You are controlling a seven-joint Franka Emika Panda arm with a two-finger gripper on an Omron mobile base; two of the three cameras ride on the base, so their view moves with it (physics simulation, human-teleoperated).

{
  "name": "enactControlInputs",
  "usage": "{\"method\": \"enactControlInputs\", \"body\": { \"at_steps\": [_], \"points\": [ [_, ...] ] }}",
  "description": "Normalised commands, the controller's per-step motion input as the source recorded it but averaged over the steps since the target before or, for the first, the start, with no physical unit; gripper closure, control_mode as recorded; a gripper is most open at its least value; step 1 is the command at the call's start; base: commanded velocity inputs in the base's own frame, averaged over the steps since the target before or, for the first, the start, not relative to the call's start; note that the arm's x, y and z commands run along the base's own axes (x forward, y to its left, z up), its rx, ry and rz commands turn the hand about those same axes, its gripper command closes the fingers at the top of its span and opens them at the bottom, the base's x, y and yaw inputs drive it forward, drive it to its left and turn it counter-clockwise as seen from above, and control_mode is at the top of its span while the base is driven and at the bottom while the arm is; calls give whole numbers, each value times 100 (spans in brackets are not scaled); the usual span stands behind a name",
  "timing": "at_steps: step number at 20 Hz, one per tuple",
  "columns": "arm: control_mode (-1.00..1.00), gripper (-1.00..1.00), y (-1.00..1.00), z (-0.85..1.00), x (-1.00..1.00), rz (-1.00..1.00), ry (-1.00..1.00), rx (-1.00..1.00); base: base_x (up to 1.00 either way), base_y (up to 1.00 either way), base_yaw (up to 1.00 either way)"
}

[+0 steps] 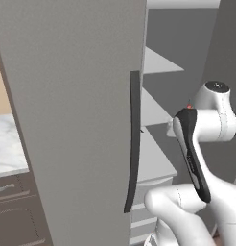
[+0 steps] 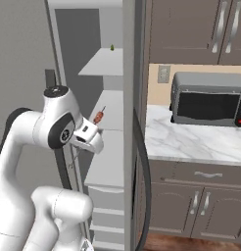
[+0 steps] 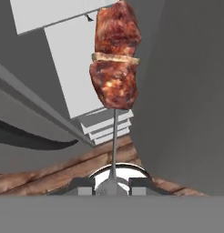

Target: Store the kebab skewer in the freezer for long-term storage. Close the freezer door after placing the cooked food.

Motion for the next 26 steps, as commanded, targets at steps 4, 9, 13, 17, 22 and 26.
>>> {"method": "enactControlInputs", "body": {
  "at_steps": [4,9,13,17,22,26],
  "points": [
    [-100,100,0,-5,75,7,-1,14,0,0,0],
    [-100,100,2,-29,72,6,-1,5,0,0,0],
    [-100,100,6,-43,72,5,-10,0,0,0,0],
    [-100,100,0,-31,74,2,-12,-2,0,0,0],
    [-100,100,-1,-19,77,5,-2,-2,0,0,0],
    [-100,100,0,-6,72,2,0,-3,0,0,0]
  ]
}}
